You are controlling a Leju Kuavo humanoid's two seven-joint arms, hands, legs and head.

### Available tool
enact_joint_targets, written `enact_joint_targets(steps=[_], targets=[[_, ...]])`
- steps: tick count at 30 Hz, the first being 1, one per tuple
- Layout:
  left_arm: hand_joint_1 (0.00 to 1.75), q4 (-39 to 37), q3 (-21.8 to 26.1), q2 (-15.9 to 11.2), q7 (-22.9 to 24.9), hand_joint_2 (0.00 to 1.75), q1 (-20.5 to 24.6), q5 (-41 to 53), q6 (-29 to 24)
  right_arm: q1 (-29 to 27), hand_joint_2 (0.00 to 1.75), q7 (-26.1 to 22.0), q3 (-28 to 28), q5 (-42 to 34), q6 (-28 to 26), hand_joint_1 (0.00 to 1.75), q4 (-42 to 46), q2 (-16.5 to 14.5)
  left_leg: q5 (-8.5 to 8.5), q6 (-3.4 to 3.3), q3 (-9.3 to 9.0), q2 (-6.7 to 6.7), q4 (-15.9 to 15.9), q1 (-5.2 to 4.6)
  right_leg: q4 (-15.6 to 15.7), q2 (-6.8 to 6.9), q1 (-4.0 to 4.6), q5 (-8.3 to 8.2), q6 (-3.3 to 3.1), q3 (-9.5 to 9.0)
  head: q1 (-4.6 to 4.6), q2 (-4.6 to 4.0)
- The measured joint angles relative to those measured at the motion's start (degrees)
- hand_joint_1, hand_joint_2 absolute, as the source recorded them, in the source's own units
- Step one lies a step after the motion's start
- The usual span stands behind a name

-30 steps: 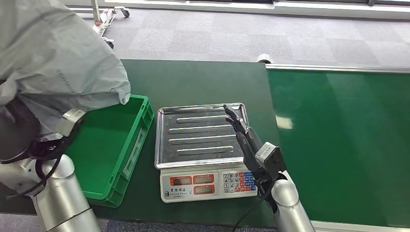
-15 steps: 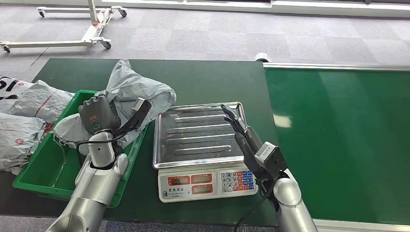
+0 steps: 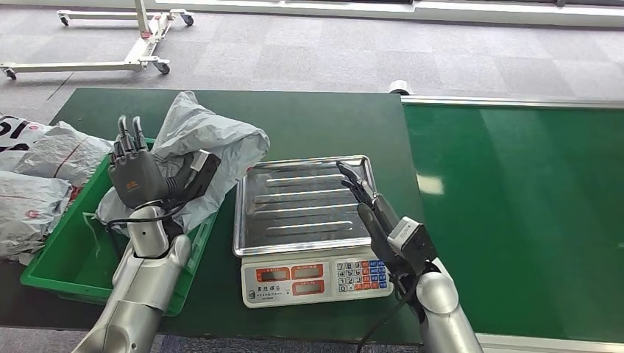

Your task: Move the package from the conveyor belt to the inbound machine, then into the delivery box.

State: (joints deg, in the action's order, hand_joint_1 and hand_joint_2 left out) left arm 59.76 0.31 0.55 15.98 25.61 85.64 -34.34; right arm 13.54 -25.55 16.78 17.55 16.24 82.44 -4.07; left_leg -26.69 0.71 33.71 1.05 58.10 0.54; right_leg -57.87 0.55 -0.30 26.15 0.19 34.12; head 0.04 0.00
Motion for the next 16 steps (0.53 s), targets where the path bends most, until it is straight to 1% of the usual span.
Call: enact_joint_targets(steps=[2,4,5,6,7,8,9,11,12,13,14,15,16], targets=[[0.00,0.4,0.6,0.3,-0.3,0.00,-0.2,0.0,-0.2,-0.1,0.00,0.0,-0.1,0.0,0.0,0.00,0.0,0.0,0.00,0.00,0.00,0.00,0.0,0.00,0.0,0.00,0.00,0.00,0.00,0.00,-0.01,0.00],[0.00,1.0,1.4,0.7,-1.4,0.00,-0.4,-0.1,-1.7,-0.2,0.00,0.0,-0.2,0.1,-0.1,0.00,0.0,0.0,0.00,0.00,0.00,0.00,0.0,0.00,0.0,0.00,0.01,0.00,0.00,0.00,-0.02,0.00],[0.00,1.9,1.9,1.0,-2.9,0.00,-0.8,-0.3,-2.9,-0.3,0.00,0.0,-0.2,0.1,-0.1,0.00,0.0,0.0,0.00,0.00,0.00,0.00,0.0,0.00,0.0,0.00,0.02,0.00,0.00,0.00,-0.02,0.00],[0.00,3.5,2.5,1.6,-5.5,0.00,-1.3,-0.9,-4.1,-0.4,0.00,0.1,-0.2,0.2,-0.2,0.00,0.0,0.0,0.00,0.00,0.00,0.00,0.0,0.00,0.0,0.00,0.02,0.00,0.00,0.01,-0.02,0.00],[0.00,6.0,3.4,2.4,-9.4,0.00,-2.0,-2.4,-4.9,-0.6,0.00,0.1,-0.2,0.2,-0.3,0.00,0.0,0.0,0.00,0.00,0.02,0.00,0.0,0.00,0.0,0.00,0.02,0.00,0.00,0.03,-0.02,0.00],[0.00,9.2,4.7,3.7,-15.7,0.00,-2.7,-5.2,-5.4,-0.7,0.00,0.0,-0.2,0.3,-0.5,0.00,0.0,0.0,0.00,0.00,0.06,0.00,0.0,0.01,0.0,0.01,0.02,0.00,0.00,0.05,-0.01,0.00],[0.00,12.7,6.6,5.5,-24.5,0.00,-3.2,-10.5,-5.7,-0.9,0.00,0.0,-0.3,0.3,-0.7,0.00,0.0,0.0,0.00,0.00,0.10,-0.03,0.0,0.01,0.0,0.03,0.01,0.01,0.00,0.07,-0.01,0.00],[0.00,19.1,10.8,9.2,-44.6,0.00,-4.1,-26.4,-6.0,-1.0,0.00,-0.3,-0.3,0.3,-1.3,0.00,0.0,0.0,-0.03,-0.02,0.14,-0.03,0.0,0.00,0.0,0.05,-0.06,0.02,0.03,0.08,0.00,0.00],[0.00,22.1,12.1,10.6,-53.3,0.00,-4.9,-36.2,-6.0,-1.1,0.00,-0.5,-0.3,0.3,-1.5,0.00,0.0,0.0,-0.06,-0.03,0.11,0.02,0.0,0.00,0.0,0.02,-0.09,0.03,0.04,0.08,0.00,0.00],[0.00,25.1,12.1,11.4,-59.0,0.00,-6.2,-45.8,-6.0,-1.1,0.00,-0.7,-0.3,0.3,-1.7,0.00,0.0,0.0,-0.10,-0.05,0.09,0.09,0.0,-0.01,0.0,-0.03,-0.10,0.03,0.05,0.10,-0.01,0.00],[0.00,28.1,11.3,11.7,-61.9,0.00,-7.7,-54.7,-5.8,-1.1,0.00,-0.9,-0.4,0.3,-1.9,0.00,-0.1,0.0,-0.12,-0.06,0.08,0.14,0.0,-0.02,0.0,-0.07,-0.10,0.04,0.05,0.11,-0.02,0.00],[0.00,31.4,9.6,11.4,-62.2,0.00,-9.2,-63.2,-5.2,-1.1,0.00,-1.0,-0.5,0.3,-2.1,0.00,-0.1,0.1,-0.13,-0.07,0.09,0.14,0.0,-0.01,0.0,-0.07,-0.07,0.06,0.06,0.12,-0.02,0.00],[0.00,33.0,8.6,11.3,-62.1,0.00,-10.0,-67.3,-5.0,-1.1,0.00,-1.0,-0.6,0.3,-2.2,0.00,-0.1,0.1,-0.14,-0.07,0.09,0.13,0.0,-0.01,0.0,-0.07,-0.06,0.07,0.07,0.13,-0.02,0.00]])
